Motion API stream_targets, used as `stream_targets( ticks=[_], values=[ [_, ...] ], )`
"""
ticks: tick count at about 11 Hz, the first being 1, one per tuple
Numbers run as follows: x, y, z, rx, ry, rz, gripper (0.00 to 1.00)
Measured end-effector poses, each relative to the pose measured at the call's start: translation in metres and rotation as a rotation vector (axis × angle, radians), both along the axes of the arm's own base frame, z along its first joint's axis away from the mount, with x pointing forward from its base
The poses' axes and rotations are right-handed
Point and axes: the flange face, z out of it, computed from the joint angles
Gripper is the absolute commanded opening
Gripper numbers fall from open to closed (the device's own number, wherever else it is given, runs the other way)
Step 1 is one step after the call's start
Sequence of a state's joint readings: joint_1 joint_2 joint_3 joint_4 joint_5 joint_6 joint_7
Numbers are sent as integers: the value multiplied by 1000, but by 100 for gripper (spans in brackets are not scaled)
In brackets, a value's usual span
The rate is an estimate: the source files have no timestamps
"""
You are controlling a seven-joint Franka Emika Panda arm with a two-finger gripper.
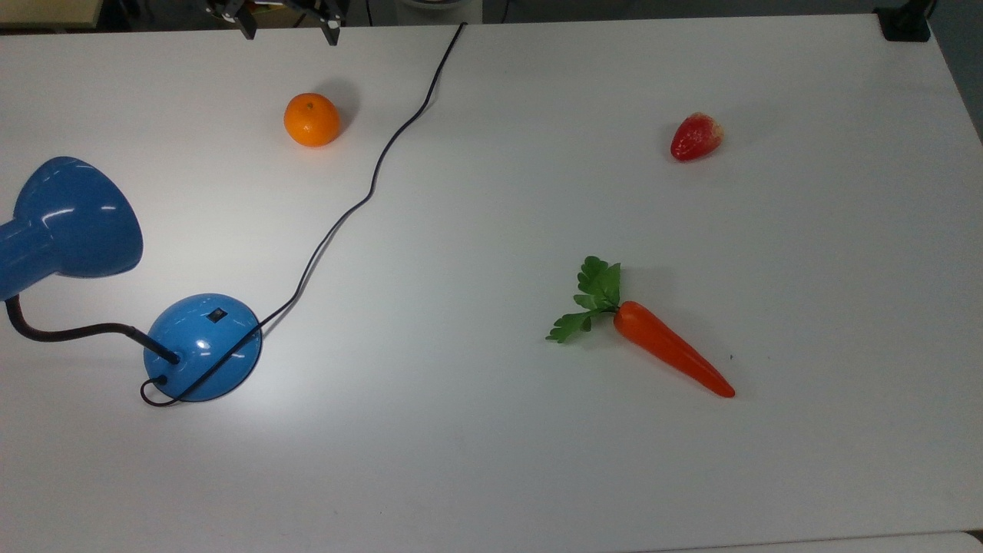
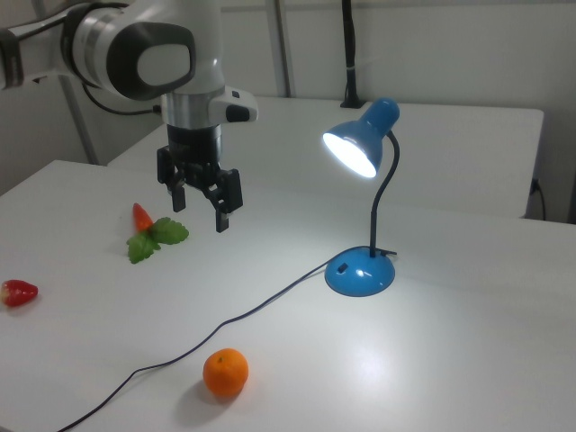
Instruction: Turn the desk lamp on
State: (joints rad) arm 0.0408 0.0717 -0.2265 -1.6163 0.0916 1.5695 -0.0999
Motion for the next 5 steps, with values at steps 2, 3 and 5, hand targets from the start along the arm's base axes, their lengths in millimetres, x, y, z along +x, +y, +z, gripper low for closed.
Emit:
stream_targets(
  ticks=[2,3,5],
  values=[
    [-11,-5,9,11,6,21,100],
    [-13,-8,10,12,4,24,100],
    [-14,-10,10,12,3,20,100]
  ],
)
